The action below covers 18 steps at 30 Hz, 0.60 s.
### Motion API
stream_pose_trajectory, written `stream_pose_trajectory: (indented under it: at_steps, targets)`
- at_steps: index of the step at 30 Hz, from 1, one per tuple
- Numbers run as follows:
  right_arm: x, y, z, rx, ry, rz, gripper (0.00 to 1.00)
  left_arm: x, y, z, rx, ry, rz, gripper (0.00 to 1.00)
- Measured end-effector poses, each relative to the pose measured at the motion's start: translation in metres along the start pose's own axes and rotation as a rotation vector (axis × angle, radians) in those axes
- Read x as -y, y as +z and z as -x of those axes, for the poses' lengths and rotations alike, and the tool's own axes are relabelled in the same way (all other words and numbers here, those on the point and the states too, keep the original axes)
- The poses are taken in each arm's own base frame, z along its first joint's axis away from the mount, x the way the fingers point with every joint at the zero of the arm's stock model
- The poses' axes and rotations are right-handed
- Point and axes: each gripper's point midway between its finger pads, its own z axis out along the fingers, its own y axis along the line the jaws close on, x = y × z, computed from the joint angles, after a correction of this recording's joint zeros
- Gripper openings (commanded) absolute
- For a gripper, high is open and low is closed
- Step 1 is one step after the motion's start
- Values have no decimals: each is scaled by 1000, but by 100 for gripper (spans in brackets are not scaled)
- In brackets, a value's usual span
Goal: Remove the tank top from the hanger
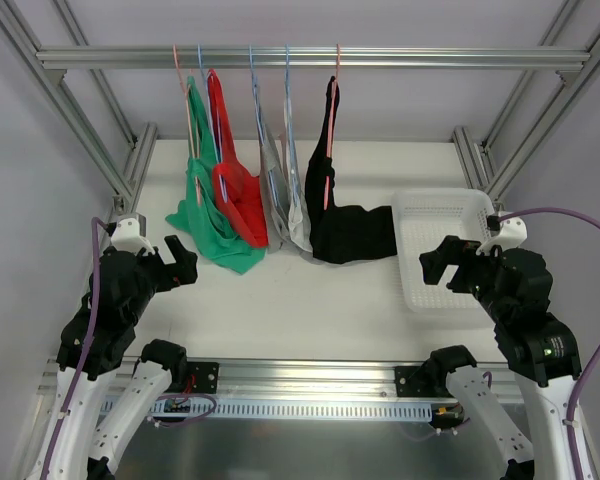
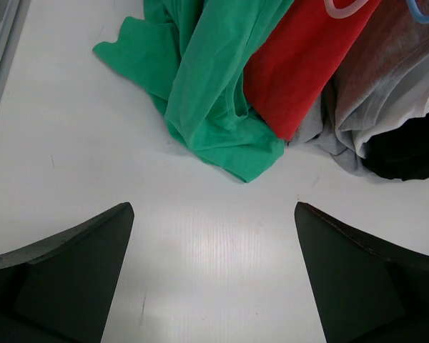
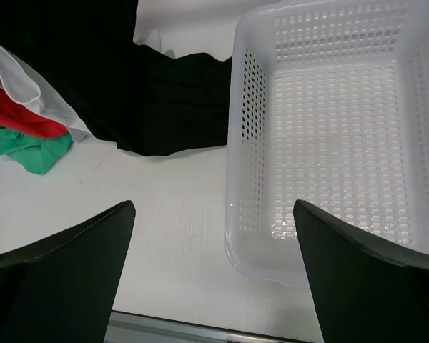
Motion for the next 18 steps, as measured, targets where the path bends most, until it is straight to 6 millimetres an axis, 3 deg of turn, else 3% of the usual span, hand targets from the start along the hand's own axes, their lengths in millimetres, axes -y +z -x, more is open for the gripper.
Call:
stream_pose_trajectory:
  at_steps: [5,11,14,18]
  targets:
    - [-2,1,3,15,4,11,100,0,0,0,1,0,-1,99]
    - [-35,11,13,22,43,174,100,0,1,-2,-5,1,1,99]
    - [-67,23,34,-23,71,288,100,-1,2,-3,-8,1,1,99]
    - [-117,43,93,-38,28,363,100,0,2,-5,-13,2,-4,99]
